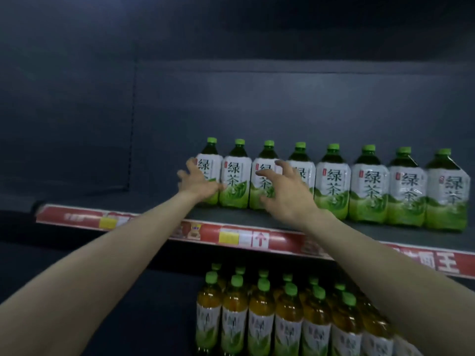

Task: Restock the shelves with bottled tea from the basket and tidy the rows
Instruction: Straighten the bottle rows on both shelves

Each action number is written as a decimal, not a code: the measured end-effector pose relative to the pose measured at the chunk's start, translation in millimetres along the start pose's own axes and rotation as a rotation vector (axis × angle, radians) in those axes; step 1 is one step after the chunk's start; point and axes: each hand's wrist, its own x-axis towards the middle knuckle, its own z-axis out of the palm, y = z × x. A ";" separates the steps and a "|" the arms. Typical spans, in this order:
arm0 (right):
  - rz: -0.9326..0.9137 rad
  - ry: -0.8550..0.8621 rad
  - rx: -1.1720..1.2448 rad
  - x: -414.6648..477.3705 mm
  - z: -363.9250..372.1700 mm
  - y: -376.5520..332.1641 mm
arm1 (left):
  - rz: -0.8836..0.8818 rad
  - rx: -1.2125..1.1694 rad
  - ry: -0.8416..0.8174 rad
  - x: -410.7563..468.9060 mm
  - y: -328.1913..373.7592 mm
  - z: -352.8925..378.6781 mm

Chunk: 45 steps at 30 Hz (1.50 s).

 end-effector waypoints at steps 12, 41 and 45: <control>0.087 -0.122 -0.376 72.1 40.8 43.5 | 0.087 0.028 -0.094 74.6 -35.9 45.4; 0.316 -0.054 -0.294 -15.8 -56.1 204.4 | 0.544 0.527 -0.173 -39.3 116.4 187.3; 0.283 -0.053 -0.314 -22.9 -55.5 204.3 | 0.590 0.620 -0.155 -49.1 134.2 214.9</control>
